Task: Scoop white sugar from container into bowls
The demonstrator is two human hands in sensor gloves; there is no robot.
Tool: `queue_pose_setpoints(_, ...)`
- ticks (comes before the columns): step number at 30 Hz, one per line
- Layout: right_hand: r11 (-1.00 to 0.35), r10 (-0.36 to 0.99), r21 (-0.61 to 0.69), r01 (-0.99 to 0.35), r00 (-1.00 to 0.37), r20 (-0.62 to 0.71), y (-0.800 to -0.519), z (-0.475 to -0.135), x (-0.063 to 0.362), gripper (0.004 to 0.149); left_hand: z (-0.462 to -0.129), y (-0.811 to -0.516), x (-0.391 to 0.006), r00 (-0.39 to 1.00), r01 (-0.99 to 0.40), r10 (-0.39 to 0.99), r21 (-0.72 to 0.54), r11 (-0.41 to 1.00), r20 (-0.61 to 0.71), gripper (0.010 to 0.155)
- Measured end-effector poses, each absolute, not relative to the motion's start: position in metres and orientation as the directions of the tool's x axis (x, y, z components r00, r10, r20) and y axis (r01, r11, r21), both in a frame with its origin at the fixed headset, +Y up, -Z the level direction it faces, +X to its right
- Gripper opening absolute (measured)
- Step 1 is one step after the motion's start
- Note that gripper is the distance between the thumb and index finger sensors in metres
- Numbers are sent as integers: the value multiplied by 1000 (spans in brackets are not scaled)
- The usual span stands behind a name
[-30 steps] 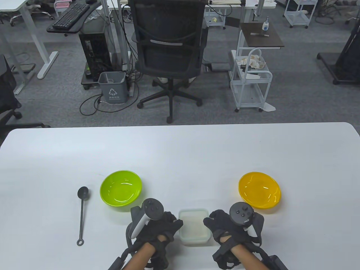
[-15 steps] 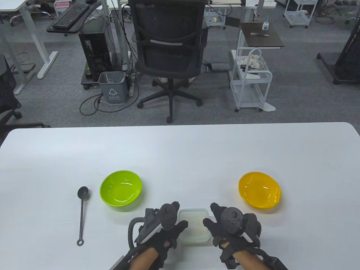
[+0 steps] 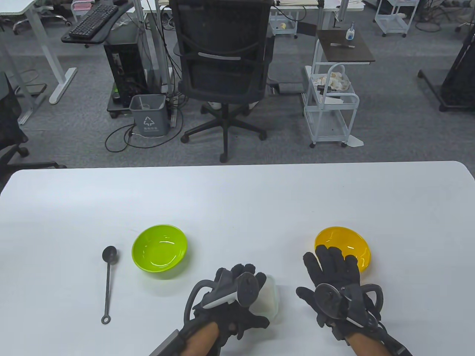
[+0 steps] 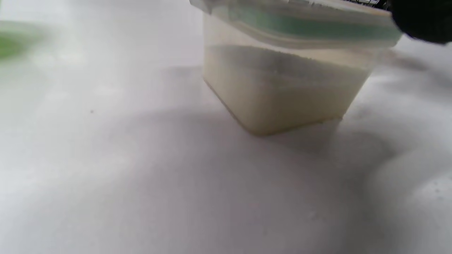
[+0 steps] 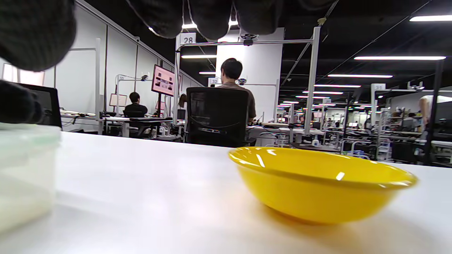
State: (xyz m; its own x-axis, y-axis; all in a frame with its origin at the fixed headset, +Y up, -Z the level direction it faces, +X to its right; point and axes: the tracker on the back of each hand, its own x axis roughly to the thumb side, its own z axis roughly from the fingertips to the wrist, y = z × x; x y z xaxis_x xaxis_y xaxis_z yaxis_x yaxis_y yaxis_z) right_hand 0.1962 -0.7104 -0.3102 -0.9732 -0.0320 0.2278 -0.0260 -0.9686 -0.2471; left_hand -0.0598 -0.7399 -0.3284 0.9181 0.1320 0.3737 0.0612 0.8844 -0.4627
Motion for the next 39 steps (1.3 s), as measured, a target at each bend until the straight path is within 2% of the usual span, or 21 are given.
queue_pose_setpoints(8, -977, -29, -212, -10, -983, 181, -732, -311, 209, 85, -330, -742, -64, 918, 16, 152, -417, 909, 365, 103)
queue_pose_setpoints(14, -977, -39, -212, 1, -984, 176, -733, -311, 206, 85, -329, -740, -62, 921, 21, 144, -414, 910, 363, 101)
queue_pose_setpoints(29, -973, -16, -229, -25, -984, 178, -734, -311, 205, 84, -334, -739, -64, 914, -75, 222, -398, 914, 338, 103)
queue_pose_setpoints(39, -974, -13, -224, -27, -984, 177, -733, -309, 204, 85, -334, -719, -81, 899, -156, 274, -335, 929, 341, 103)
